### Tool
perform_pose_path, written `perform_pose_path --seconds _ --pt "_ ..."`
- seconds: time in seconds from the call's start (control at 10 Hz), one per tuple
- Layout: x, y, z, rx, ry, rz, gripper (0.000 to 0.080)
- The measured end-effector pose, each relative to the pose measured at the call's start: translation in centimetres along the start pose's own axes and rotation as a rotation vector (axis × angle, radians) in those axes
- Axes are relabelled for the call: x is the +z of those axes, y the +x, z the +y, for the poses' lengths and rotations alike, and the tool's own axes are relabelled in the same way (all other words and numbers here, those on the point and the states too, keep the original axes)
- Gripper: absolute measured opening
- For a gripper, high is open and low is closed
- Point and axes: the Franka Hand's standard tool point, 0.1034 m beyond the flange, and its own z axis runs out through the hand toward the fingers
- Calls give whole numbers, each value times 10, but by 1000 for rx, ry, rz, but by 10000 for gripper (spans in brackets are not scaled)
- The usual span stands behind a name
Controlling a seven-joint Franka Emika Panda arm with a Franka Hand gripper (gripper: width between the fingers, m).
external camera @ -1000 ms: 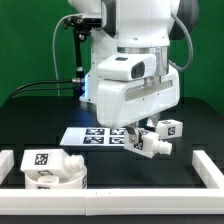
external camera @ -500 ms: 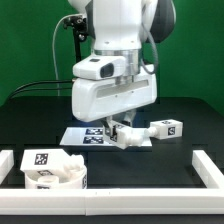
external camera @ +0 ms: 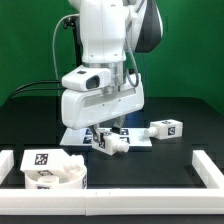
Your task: Assemble stool
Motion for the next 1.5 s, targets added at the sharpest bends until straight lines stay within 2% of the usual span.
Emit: perform_pose_path --seconds 0.1,0.2,0.3,0.4,0.5,0.8,0.9,1.1,1.2,1.3,1.4,1.5 --pt "0 0 0 -1 -1 0 532" --pt "0 0 1 -5 1 -2 532" --pt "-7 -2 5 -32 17 -26 623" --pt "-25 0 16 -47 30 -53 644" --pt "-42 10 28 -55 23 -57 644" --pt "-75 41 71 -159 24 -62 649" --pt "-79 52 78 -161 19 -58 649" --pt "-76 49 75 -160 24 -60 649" --pt "-73 51 76 -177 13 -51 649" --pt "-53 46 72 -242 -3 -24 649" --pt "-49 38 78 -275 43 -60 649" --pt "-61 49 105 -309 54 -70 649"
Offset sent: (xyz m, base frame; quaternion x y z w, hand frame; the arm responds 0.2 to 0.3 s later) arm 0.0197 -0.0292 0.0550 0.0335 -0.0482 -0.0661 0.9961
